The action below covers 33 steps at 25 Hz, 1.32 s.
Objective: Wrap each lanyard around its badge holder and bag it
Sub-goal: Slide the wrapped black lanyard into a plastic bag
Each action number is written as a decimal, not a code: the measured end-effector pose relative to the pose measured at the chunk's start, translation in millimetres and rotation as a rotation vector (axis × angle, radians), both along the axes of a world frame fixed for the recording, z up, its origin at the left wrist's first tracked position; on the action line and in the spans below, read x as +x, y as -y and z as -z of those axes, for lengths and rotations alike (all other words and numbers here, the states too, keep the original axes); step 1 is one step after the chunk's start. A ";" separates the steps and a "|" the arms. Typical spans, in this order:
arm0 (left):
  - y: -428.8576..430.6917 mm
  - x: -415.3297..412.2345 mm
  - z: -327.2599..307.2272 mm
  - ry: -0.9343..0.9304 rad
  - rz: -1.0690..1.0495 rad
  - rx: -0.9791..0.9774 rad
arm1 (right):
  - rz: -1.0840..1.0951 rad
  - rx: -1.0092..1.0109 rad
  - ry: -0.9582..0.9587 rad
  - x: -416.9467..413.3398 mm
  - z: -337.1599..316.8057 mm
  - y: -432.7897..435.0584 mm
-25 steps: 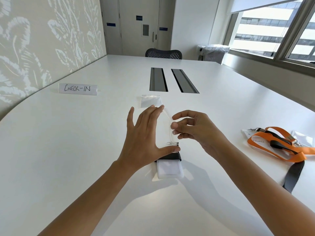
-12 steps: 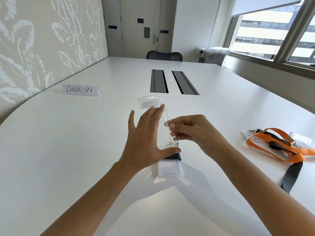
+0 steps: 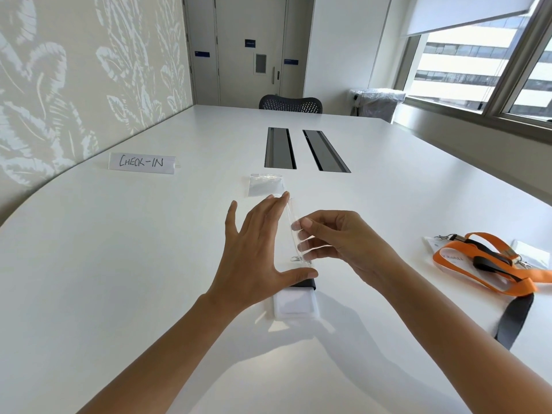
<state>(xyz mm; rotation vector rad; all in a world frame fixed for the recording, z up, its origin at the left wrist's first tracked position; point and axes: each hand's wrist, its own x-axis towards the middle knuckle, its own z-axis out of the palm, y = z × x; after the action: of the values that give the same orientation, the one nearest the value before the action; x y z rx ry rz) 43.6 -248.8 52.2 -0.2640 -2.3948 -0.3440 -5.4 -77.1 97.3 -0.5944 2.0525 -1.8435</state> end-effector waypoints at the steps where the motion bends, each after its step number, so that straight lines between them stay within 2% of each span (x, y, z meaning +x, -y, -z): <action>1: -0.1 0.1 0.0 -0.004 0.000 0.000 | -0.009 0.003 0.002 -0.4 -0.4 -0.6; 14: -0.7 0.4 -0.8 -0.040 0.006 -0.042 | 0.196 0.168 -0.275 1.4 2.2 3.5; 21: -1.0 -0.7 0.5 -0.072 -0.017 -0.045 | 0.239 0.183 -0.331 3.6 3.4 5.5; 26: 7.1 -4.5 -1.5 -0.124 -0.052 -0.049 | 0.220 0.130 -0.287 -1.3 3.6 4.1; 28: 13.7 -6.4 -3.0 -0.115 -0.095 -0.054 | 0.236 0.220 -0.307 -7.1 4.8 2.2; 30: 21.2 -7.9 -3.0 -0.107 -0.135 -0.054 | 0.206 0.457 -0.338 -14.1 8.1 -0.6; 33: 30.6 -10.1 -1.2 -0.083 -0.177 -0.051 | -0.009 0.757 -0.300 -18.5 16.6 4.7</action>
<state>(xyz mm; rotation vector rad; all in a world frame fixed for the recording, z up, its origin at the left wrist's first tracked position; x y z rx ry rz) 33.5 -279.4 53.5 -0.0857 -2.3266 -0.1871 -23.9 -81.9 80.6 -0.6700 2.6845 -0.8674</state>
